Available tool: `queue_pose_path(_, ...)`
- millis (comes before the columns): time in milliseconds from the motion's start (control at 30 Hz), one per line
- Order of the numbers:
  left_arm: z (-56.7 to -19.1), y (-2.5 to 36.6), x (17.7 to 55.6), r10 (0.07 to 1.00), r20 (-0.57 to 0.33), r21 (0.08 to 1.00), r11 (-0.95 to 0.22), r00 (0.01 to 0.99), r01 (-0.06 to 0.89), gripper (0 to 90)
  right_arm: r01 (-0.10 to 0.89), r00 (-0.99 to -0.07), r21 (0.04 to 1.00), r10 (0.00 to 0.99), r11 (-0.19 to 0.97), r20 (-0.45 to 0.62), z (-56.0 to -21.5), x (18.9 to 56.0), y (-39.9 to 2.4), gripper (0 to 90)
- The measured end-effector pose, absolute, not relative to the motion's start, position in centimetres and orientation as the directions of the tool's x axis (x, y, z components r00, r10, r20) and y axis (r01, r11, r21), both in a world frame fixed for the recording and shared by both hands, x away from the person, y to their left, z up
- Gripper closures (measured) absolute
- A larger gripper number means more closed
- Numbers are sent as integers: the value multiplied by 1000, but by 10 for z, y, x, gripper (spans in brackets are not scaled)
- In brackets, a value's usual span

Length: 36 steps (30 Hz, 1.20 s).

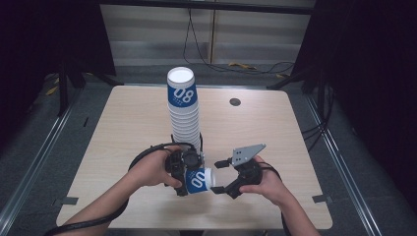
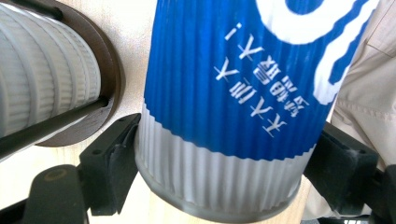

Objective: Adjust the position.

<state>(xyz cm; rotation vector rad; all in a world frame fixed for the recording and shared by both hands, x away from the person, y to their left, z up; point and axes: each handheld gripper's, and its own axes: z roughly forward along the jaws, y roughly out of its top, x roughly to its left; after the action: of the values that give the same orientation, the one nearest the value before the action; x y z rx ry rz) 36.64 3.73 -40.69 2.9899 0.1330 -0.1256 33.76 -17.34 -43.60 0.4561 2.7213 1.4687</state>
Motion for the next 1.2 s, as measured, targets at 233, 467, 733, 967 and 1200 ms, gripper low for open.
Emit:
queue_pose_path(233,-407,36,366,76,-85,139,-986,994,87,185,247,-958,813,258,527,124,-434,337,-171,167)
queue_pose_path(467,-407,33,366,74,-82,144,-986,994,85,185,235,-962,798,250,555,109,-434,336,-169,185)
queue_pose_path(733,-407,32,366,65,-83,138,-988,994,76,185,231,-963,802,250,551,106,-434,336,-169,215)
queue_pose_path(967,-406,31,366,62,-79,147,-987,995,73,185,229,-964,799,243,557,107,-435,336,-167,226)
queue_pose_path(1200,-406,31,366,59,-77,145,-987,995,70,185,236,-963,787,244,570,112,-433,337,-166,235)
